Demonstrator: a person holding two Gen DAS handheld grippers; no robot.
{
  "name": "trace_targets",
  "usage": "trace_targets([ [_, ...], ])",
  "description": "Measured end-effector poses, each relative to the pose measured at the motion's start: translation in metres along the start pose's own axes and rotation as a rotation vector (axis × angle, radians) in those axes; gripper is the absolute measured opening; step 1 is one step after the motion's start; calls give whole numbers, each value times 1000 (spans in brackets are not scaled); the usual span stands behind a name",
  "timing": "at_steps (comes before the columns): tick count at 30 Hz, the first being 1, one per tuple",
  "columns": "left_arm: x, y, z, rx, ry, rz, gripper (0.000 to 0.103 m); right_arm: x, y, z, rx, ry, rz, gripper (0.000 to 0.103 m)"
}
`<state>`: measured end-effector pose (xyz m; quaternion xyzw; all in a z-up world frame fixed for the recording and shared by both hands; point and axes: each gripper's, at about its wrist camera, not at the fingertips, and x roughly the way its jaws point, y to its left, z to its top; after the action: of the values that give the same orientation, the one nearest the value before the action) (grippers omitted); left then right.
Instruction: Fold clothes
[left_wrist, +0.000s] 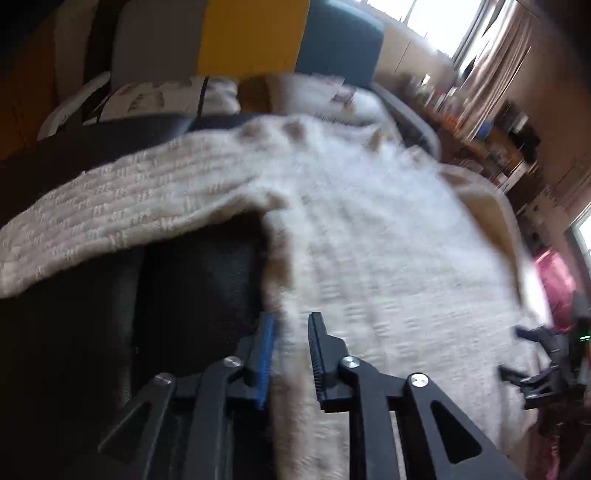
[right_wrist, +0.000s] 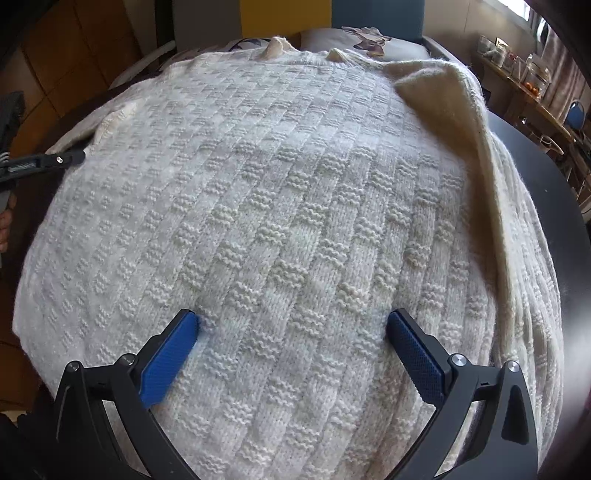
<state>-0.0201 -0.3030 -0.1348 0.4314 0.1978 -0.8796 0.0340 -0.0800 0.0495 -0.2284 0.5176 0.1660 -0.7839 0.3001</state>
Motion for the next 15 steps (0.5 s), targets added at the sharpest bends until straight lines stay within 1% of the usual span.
trace_targets([
  [2, -14, -9, -2, 0, -43, -65, 21, -4, -2, 6, 30, 16, 19, 103],
  [4, -20, -22, -6, 20, -49, -121, 21, -13, -1, 12, 45, 0, 78, 103],
  [5, -13, -28, -10, 37, -23, -103, 21, -14, 1, 13, 42, 2, 89, 103],
  [6, -3, -33, -16, 58, 16, -63, 21, -13, 3, 13, 36, 8, 91, 103],
  [8, 19, -43, -29, 100, 93, 17, 21, -7, 12, 8, 4, 32, 50, 103],
  [9, 27, -43, -35, 109, 117, 51, 20, -5, 16, 6, -17, 25, 23, 103],
  [10, 27, -43, -40, 123, 109, 73, 21, -4, 20, 5, -20, 11, 4, 103],
  [12, 20, -43, -47, 153, 83, 106, 21, -3, 23, 6, 27, -5, -6, 103],
  [15, 16, -43, -51, 169, 83, 156, 21, 0, 33, 9, 20, -26, -16, 103],
])
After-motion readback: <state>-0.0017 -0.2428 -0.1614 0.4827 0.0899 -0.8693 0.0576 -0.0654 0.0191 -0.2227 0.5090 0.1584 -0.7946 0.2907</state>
